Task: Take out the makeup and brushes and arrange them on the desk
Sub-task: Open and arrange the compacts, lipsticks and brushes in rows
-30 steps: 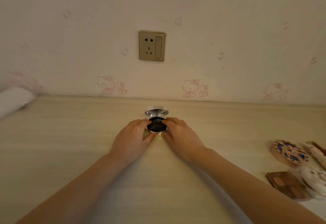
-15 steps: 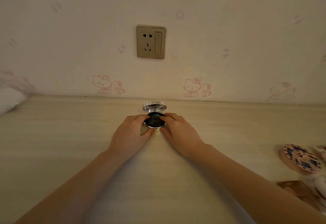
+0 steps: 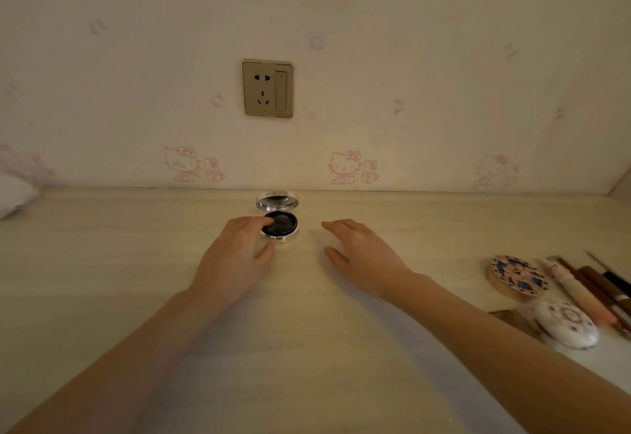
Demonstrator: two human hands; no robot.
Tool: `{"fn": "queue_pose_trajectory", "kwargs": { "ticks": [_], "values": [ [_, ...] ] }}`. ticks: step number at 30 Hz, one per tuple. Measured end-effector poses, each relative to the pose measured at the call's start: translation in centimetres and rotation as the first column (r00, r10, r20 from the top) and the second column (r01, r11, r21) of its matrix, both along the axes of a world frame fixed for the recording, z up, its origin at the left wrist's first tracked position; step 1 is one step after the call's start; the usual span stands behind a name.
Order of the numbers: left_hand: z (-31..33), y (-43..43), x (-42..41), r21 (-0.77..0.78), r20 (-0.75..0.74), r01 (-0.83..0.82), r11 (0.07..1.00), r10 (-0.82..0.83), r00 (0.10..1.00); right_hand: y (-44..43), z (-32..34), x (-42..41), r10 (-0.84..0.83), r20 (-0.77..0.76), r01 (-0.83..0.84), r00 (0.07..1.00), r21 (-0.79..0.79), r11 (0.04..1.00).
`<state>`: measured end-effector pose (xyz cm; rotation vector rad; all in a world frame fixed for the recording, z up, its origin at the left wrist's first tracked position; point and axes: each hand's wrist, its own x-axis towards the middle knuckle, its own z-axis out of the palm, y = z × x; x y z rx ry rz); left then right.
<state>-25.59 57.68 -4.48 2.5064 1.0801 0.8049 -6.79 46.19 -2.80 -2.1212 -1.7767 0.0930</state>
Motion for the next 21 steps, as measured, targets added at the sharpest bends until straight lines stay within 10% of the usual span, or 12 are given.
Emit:
{"fn": "queue_pose_trajectory", "kwargs": {
  "ticks": [21],
  "values": [
    [0.8,-17.6,14.5,-0.187,0.137,0.381,0.905,-0.36,0.923,-19.2,3.3,12.1,-0.417,0.035,0.419,0.908,-0.096,0.903]
  ]
}}
